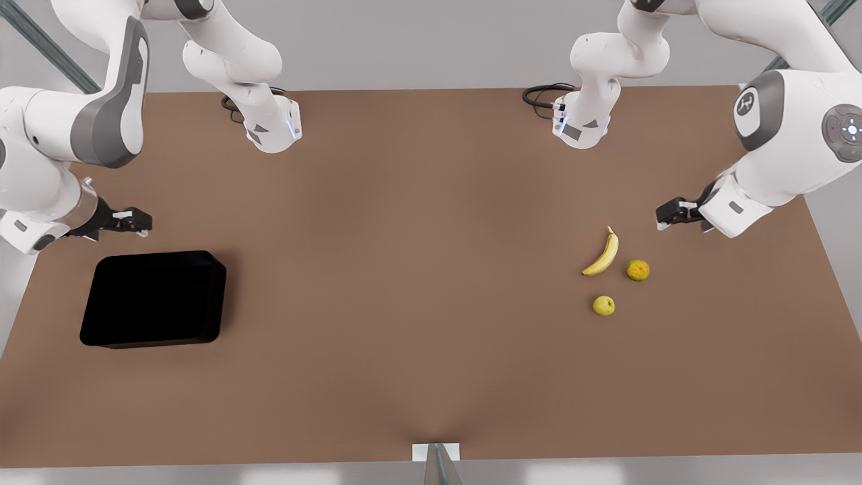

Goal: Place the storage box in the middle with the right arm, and place the apple in the storage box with the left arm

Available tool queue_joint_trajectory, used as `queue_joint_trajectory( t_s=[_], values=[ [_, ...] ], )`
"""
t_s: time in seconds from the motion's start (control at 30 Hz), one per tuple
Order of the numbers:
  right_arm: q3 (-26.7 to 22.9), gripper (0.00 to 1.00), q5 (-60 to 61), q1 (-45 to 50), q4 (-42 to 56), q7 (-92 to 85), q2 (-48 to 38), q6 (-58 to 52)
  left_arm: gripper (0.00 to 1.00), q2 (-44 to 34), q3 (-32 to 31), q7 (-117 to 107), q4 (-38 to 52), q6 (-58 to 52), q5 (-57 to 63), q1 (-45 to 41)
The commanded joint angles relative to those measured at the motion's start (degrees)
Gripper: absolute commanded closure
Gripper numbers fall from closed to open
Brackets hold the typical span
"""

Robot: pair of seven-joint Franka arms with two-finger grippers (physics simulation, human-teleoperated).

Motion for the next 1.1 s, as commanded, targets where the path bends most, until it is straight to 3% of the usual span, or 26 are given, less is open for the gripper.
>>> queue_joint_trajectory(
  t_s=[0.0, 0.2, 0.3, 0.33, 0.4, 0.47, 0.6, 0.7, 0.87, 1.07],
  values=[
    [0.0, 0.0, 0.0, 0.0, 0.0, 0.0, 0.0, 0.0, 0.0, 0.0, 0.0, 0.0, 0.0, -0.1, 0.1, -0.1],
    [-0.1, 0.0, -0.2, -3.7, -0.8, -0.3, 4.7, 2.5, 0.0, 4.4, 0.4, -6.4, 0.8, -5.4, -0.2, 4.9],
    [-1.2, 0.0, -0.3, -7.8, -6.2, -5.6, 8.8, 14.4, 0.0, 9.3, 0.0, -36.5, 0.5, -4.6, -15.3, 10.5],
    [-4.0, 0.0, -0.2, -7.9, -9.9, -10.0, 8.4, 18.6, 0.0, 12.3, -0.1, -47.0, 0.9, -4.0, -22.2, 12.5],
    [-9.2, 0.0, -0.1, -7.9, -16.4, -17.3, 7.7, 25.7, 0.0, 17.3, -5.7, -66.1, 0.6, 8.3, -25.4, 12.7],
    [-11.0, 0.0, -0.2, -7.9, -22.0, -19.0, 7.3, 31.7, 0.0, 23.0, -6.1, -75.4, -1.2, 19.6, -38.2, 12.8],
    [-13.6, 0.0, 0.0, -9.2, -23.5, -19.2, 11.2, 41.4, 0.0, 24.0, -6.0, -76.9, -7.5, 22.9, -49.3, 12.9],
    [-15.2, 0.0, 5.8, -12.5, -23.5, -35.8, 13.4, 45.1, 0.0, 20.7, -5.9, -72.2, -15.3, 26.6, -51.8, 12.8],
    [-15.8, 0.0, 12.8, -15.5, -22.0, -41.4, 19.8, 48.3, 0.0, 23.9, -5.8, -69.0, -16.0, 27.8, -52.7, 12.8],
    [-16.9, 0.0, 13.1, -16.5, -21.9, -41.7, 22.5, 50.3, 0.0, 23.8, -5.2, -63.2, -19.2, 28.4, -52.6, 12.6]
  ],
)
